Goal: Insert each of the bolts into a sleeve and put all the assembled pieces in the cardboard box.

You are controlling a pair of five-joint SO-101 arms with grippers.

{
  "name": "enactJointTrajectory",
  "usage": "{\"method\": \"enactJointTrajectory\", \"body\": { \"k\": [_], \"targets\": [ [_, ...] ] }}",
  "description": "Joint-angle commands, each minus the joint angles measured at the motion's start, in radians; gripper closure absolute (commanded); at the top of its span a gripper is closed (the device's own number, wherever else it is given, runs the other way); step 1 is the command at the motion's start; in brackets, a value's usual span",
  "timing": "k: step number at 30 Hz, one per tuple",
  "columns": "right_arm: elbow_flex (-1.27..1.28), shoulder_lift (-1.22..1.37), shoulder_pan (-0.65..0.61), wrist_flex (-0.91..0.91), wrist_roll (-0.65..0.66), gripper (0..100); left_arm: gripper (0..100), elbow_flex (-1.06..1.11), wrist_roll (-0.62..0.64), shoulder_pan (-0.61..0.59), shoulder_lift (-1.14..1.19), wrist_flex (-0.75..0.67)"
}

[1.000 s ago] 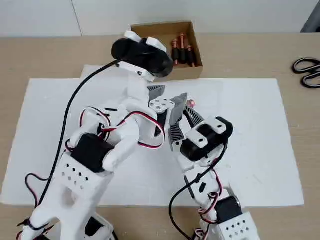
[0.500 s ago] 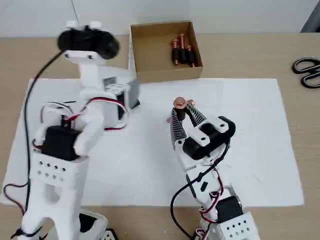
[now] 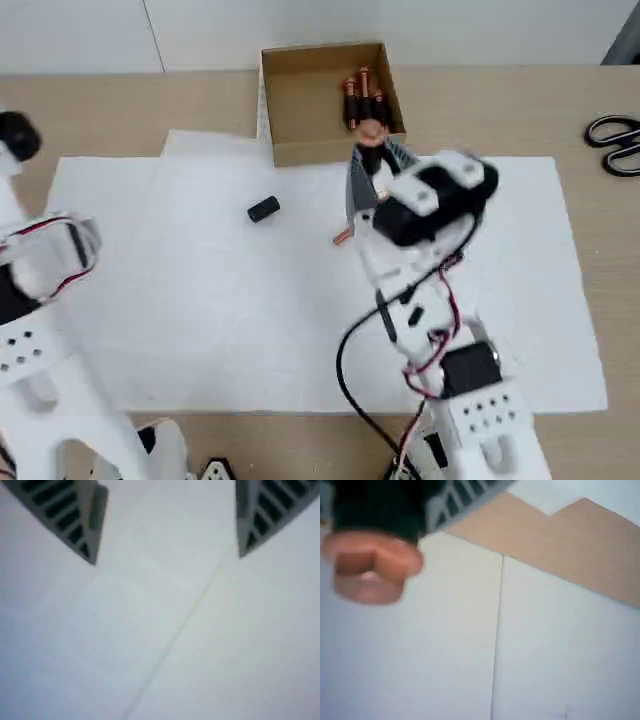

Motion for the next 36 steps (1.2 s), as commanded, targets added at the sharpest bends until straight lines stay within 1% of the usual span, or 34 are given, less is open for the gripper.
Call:
{"method": "enactJointTrajectory", "body": {
  "k": [1, 6, 9, 14, 18, 22, 27, 36],
  "targets": [
    [-0.284, 0.259, 0.031, 0.001, 0.005, 99.5, 82, -0.038, -0.011, -0.084, -0.015, 0.054],
    [-0.617, 0.674, 0.061, 0.001, 0.005, 99.5, 82, -0.038, -0.014, -0.141, -0.017, 0.124],
    [-0.819, 0.918, 0.073, 0.001, 0.005, 99.5, 82, -0.036, -0.043, -0.160, -0.017, 0.157],
    [-1.157, 1.294, 0.088, 0.004, 0.005, 99.5, 82, 0.018, -0.046, -0.196, -0.018, 0.158],
    [-1.373, 1.524, 0.088, 0.008, 0.005, 99.5, 83, 0.056, -0.046, -0.198, -0.018, 0.158],
    [-1.524, 1.692, 0.077, 0.010, 0.005, 99.5, 83, 0.065, -0.043, -0.198, -0.018, 0.158],
    [-1.633, 1.840, 0.070, 0.010, 0.005, 99.1, 83, 0.065, -0.041, -0.195, -0.018, 0.158],
    [-1.685, 1.975, 0.068, 0.007, 0.005, 99.0, 83, 0.065, -0.041, -0.192, -0.018, 0.158]
  ]
}}
